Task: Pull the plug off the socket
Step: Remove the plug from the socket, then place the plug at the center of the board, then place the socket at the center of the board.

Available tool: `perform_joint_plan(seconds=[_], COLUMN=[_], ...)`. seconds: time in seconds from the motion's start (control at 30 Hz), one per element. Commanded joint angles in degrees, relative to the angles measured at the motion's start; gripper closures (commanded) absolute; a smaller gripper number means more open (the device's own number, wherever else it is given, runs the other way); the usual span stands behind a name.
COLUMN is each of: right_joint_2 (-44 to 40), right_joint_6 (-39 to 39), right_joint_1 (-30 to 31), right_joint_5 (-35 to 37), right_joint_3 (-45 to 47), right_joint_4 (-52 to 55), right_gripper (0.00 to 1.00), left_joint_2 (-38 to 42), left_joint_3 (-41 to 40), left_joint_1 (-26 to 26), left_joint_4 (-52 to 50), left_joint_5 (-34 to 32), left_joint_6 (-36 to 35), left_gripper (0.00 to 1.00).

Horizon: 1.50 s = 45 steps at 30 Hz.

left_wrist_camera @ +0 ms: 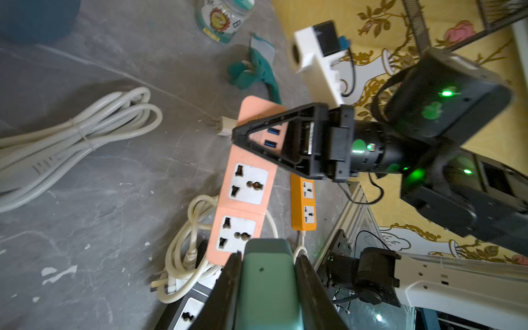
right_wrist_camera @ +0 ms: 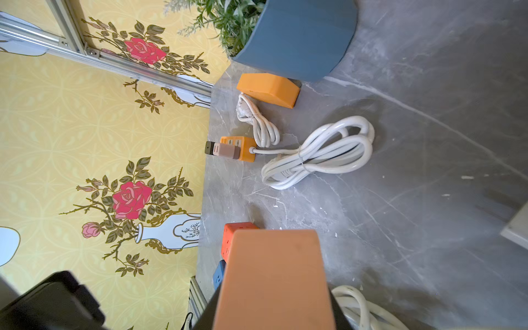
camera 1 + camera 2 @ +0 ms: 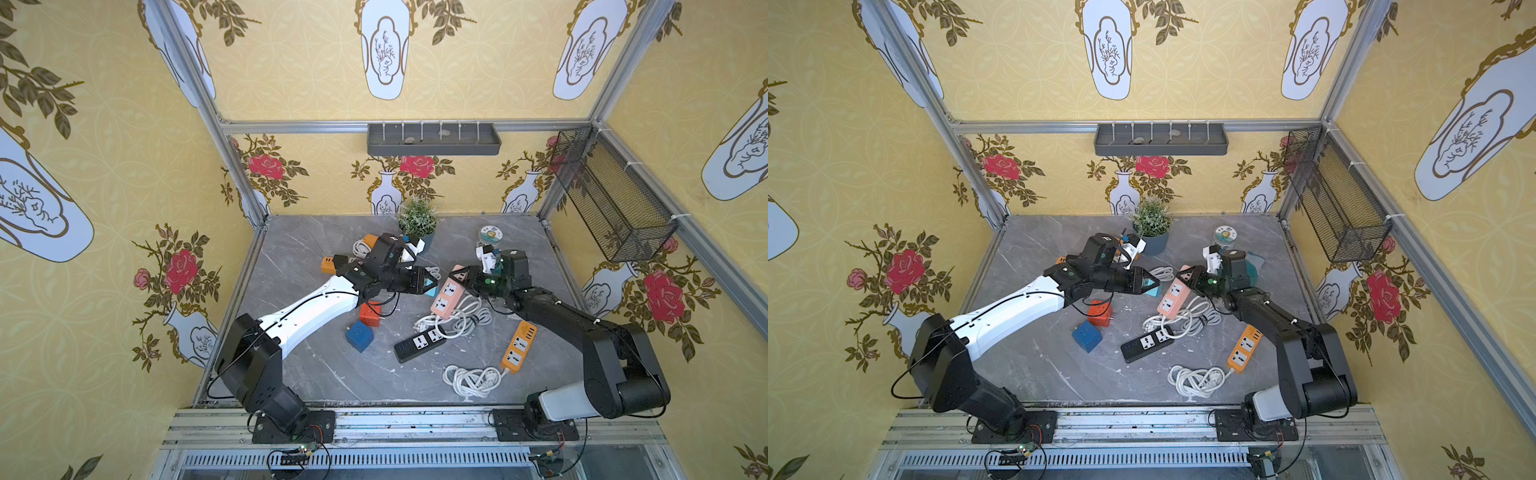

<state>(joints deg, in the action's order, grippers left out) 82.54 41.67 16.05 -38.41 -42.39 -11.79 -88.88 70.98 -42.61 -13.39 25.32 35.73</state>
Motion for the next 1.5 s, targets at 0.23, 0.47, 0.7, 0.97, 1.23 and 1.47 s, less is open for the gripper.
perform_joint_plan(seconds=[0.23, 0.47, 0.7, 0.97, 1.23, 1.47], right_joint_2=[-5.76, -5.46, -6.56, -7.03, -1.39, 11.95], right_joint_6=[-1.33, -0.51, -0.69, -1.34, -7.88, -16.05], right_joint_1=[-0.45, -0.75, -0.85, -2.33, -4.63, -4.78], right_joint_5=[0.27, 0.42, 0.88, 1.59, 7.61, 14.09], right_joint_3=[2.08, 2.49, 2.93, 2.76, -6.5, -19.45], right_joint_4=[-5.6, -6.03, -4.74, -2.59, 7.4, 15.3], right_gripper=[0.86, 0.85, 0.85, 0.84, 0.83, 0.82], left_joint_2=[4.52, -1.69, -6.93, -1.78, 13.54, 28.12], left_joint_3=[-19.48, -16.24, -12.97, -13.49, -15.79, -22.76], left_joint_1=[0.24, -2.19, -3.97, -3.98, -3.97, -3.5], left_joint_4=[2.58, -5.19, -10.22, -13.33, -9.54, -2.51], left_joint_5=[-10.66, -16.95, -20.16, -26.45, -35.67, -48.87], left_joint_6=[6.59, 4.79, 4.61, 4.59, -2.48, -7.86], left_gripper=[0.9, 0.82, 0.62, 0.33, 0.31, 0.15])
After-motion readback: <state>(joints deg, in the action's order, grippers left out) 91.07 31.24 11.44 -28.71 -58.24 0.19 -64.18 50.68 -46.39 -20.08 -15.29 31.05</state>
